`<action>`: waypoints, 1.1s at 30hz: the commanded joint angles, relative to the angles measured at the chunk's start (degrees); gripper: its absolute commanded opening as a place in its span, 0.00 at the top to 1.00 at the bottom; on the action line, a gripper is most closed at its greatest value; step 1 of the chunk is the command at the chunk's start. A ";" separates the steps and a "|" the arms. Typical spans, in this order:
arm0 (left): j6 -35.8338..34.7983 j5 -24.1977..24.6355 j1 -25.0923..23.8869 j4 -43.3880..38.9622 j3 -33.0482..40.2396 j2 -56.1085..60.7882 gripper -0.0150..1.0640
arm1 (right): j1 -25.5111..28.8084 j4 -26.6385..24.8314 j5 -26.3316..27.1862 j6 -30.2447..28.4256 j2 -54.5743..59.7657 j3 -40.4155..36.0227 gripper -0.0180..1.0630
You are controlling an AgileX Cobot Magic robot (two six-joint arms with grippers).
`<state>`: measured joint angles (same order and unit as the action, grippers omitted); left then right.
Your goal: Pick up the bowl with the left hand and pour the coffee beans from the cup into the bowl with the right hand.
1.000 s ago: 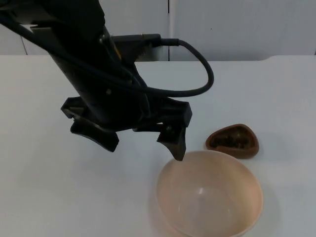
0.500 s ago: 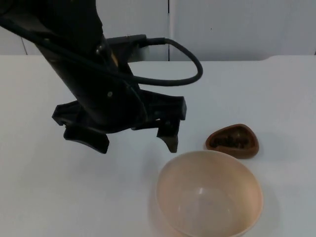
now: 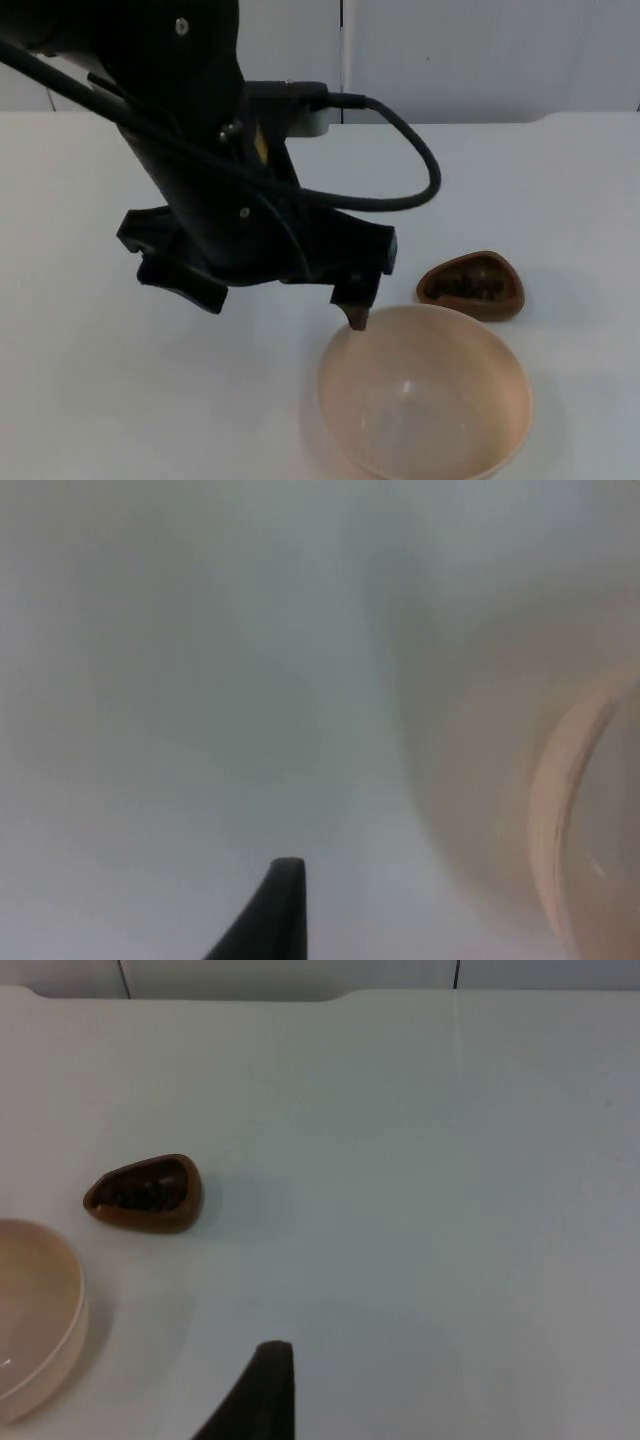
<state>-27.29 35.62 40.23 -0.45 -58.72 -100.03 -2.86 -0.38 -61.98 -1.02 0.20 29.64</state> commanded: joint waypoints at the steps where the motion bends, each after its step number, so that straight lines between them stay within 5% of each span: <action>1: 0.02 1.29 0.27 -1.72 0.19 -0.06 0.01 | 0.37 0.00 0.21 0.09 -0.20 -0.11 0.01; 12: 3.05 6.05 0.37 -3.00 0.19 -5.04 0.01 | 0.37 0.00 0.21 0.09 -0.20 -0.11 0.01; 20: 13.63 2.03 0.37 7.20 0.19 -5.04 0.01 | 0.37 0.00 0.21 0.09 -0.20 -0.11 0.01; 33: 10.93 -3.34 0.37 9.43 0.19 -5.45 0.01 | 0.37 0.00 0.21 0.09 -0.20 -0.11 0.01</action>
<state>-15.40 33.09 40.26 8.17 -58.72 -105.36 -2.86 -0.38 -61.98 -0.94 0.20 29.64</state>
